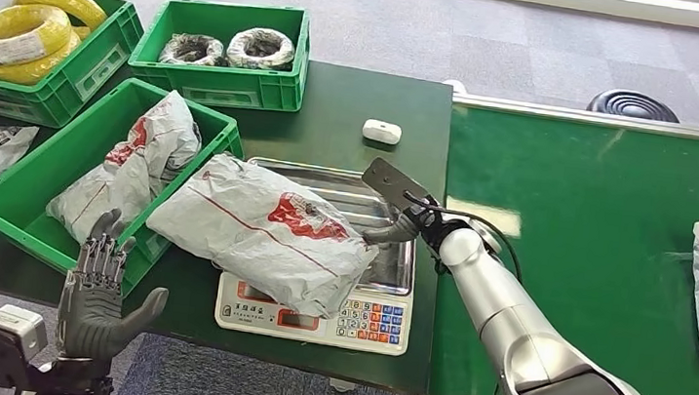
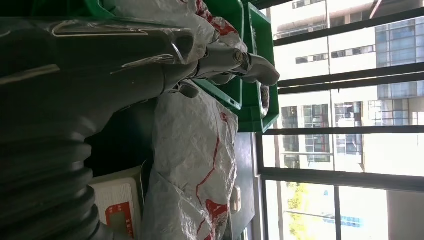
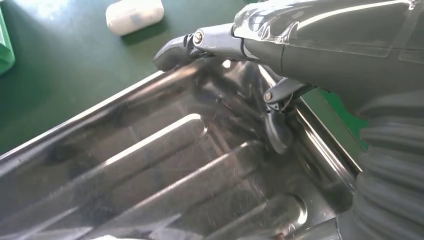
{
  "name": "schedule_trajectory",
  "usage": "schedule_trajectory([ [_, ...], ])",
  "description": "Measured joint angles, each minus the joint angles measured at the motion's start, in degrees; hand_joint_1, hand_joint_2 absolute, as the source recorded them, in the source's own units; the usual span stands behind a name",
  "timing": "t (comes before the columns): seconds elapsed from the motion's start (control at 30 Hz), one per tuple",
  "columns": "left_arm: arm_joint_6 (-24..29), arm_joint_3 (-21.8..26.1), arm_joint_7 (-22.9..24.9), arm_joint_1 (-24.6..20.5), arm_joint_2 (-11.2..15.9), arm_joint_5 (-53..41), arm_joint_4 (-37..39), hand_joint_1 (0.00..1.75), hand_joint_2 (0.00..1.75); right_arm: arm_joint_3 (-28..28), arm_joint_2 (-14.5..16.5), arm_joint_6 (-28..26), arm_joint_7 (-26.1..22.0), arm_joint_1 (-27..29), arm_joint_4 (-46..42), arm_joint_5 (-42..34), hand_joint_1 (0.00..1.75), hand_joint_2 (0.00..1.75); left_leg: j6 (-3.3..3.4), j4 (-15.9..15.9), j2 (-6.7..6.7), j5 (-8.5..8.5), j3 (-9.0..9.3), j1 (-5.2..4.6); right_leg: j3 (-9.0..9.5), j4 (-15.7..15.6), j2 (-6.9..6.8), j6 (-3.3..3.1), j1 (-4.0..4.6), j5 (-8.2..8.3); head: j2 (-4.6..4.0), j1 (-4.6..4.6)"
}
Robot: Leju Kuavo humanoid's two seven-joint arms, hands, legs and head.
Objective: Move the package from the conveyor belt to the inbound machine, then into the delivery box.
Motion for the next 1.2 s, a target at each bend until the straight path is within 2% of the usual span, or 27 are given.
schedule_trajectory([
  [0.1, 0.58, -0.49, 0.75, -1.07, -0.11, -7.82, -0.86, 0.00, 1.75, -0.52, -1.07, -2.94, -5.21, 0.64, -1.31, -0.15, 0.00, 1.75, 0.00, 0.01, -0.08, 0.01, -0.04, 0.00, -0.03, 0.00, -0.07, 0.00, 0.00, 0.00, 0.00, 0.01],
  [0.23, 3.22, -3.67, 3.69, -6.36, -0.12, -19.27, -0.55, 0.00, 1.75, -3.47, -2.79, -7.48, -12.70, 2.65, -6.83, -1.25, 0.00, 1.75, 0.01, 0.02, -0.06, 0.01, -0.08, -0.01, -0.05, 0.00, -0.07, 0.00, -0.01, 0.05, 0.00, 0.01],
  [0.47, 4.82, -7.39, 4.64, -11.86, -0.04, -21.77, 2.09, 0.00, 1.75, -7.66, -4.11, -9.56, -16.60, 5.22, -13.69, -1.53, 0.00, 1.75, 0.01, 0.02, 0.01, 0.00, -0.12, 0.00, -0.15, 0.01, -0.03, -0.02, 0.00, 0.06, 0.00, -0.01],
  [0.9, 5.37, -9.82, 5.67, -15.84, 0.40, -22.88, 5.96, 0.00, 1.75, -11.04, -4.61, -10.42, -18.43, 7.60, -19.40, -1.39, 0.00, 1.75, 0.01, 0.02, 0.06, 0.00, -0.17, 0.00, -0.20, 0.01, 0.01, -0.02, 0.00, 0.06, 0.00, 0.00],
  [1.2, 5.46, -10.44, 5.76, -16.41, 0.52, -23.11, 6.84, 0.00, 1.75, -11.82, -4.88, -10.49, -18.50, 8.24, -20.72, -1.38, 0.00, 1.75, 0.00, 0.01, 0.06, 0.00, -0.18, 0.00, -0.22, 0.01, 0.02, -0.02, 0.00, 0.06, 0.00, 0.01],
])
